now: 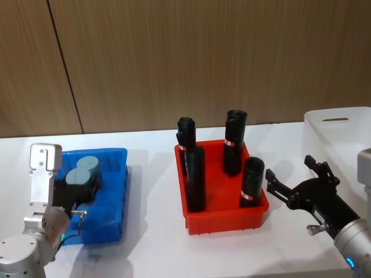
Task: Pick the cotton swabs from the blue box and place them into the white box.
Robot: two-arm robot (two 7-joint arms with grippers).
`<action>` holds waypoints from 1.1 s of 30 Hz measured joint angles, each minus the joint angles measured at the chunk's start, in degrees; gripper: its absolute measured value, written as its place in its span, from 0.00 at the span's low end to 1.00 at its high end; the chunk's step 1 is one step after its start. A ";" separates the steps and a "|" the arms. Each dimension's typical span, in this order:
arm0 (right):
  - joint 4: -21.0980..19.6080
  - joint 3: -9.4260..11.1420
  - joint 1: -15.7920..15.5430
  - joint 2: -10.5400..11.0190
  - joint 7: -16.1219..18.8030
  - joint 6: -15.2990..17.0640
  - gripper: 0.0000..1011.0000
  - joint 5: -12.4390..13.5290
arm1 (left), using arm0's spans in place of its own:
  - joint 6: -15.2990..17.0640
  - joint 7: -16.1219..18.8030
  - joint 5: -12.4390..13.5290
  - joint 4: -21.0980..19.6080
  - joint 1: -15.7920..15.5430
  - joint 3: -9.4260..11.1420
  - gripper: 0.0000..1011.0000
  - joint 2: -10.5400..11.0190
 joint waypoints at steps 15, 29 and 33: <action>0.00 0.00 0.00 0.00 0.00 0.00 0.99 0.00 | -3.27 -7.83 1.98 -8.12 2.24 -0.62 0.65 2.12; 0.00 0.00 0.00 0.00 0.00 0.00 0.99 0.00 | -3.73 -18.84 1.77 -13.69 3.16 -1.14 0.65 4.00; 0.00 0.00 0.00 0.00 0.00 0.00 0.99 0.00 | -3.75 -22.32 1.39 -14.46 3.16 -1.16 0.65 4.30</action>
